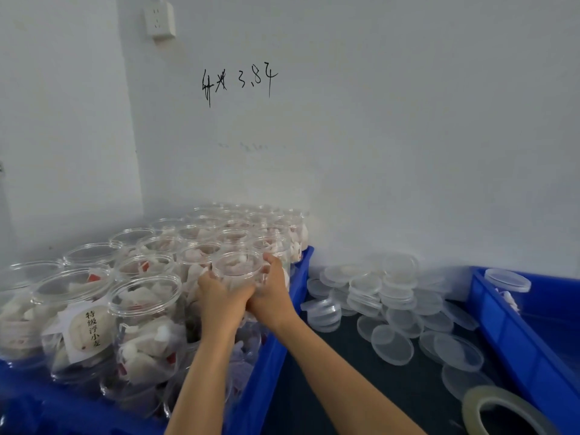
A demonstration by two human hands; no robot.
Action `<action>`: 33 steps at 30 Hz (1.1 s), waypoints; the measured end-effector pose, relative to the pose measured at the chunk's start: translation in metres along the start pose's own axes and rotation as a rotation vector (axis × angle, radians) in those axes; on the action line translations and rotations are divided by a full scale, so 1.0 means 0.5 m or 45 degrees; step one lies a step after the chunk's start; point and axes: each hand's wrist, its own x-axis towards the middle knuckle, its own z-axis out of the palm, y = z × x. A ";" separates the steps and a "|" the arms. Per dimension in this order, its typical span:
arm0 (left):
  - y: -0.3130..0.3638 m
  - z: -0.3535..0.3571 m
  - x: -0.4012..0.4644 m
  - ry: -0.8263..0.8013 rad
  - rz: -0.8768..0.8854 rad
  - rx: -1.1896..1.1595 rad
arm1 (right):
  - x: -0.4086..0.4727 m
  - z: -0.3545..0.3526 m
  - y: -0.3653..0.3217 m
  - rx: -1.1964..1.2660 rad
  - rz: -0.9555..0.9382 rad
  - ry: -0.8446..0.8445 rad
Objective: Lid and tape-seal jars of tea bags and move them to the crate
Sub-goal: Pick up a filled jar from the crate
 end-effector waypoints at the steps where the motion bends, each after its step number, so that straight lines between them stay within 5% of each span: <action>1: -0.004 0.000 0.003 -0.018 -0.010 0.030 | 0.001 0.005 0.004 -0.059 -0.027 0.040; 9: 0.065 0.009 -0.045 -0.041 0.250 -0.010 | -0.036 -0.046 -0.036 0.042 -0.266 0.250; 15: 0.090 0.122 -0.136 -0.278 0.451 -0.112 | -0.104 -0.192 -0.034 -0.001 -0.337 0.512; 23: -0.066 0.271 -0.221 -0.823 0.072 -0.121 | -0.224 -0.301 0.132 -0.132 0.011 0.685; 33: -0.184 0.322 -0.213 -0.977 0.094 -0.145 | -0.243 -0.313 0.253 -0.122 -0.002 0.782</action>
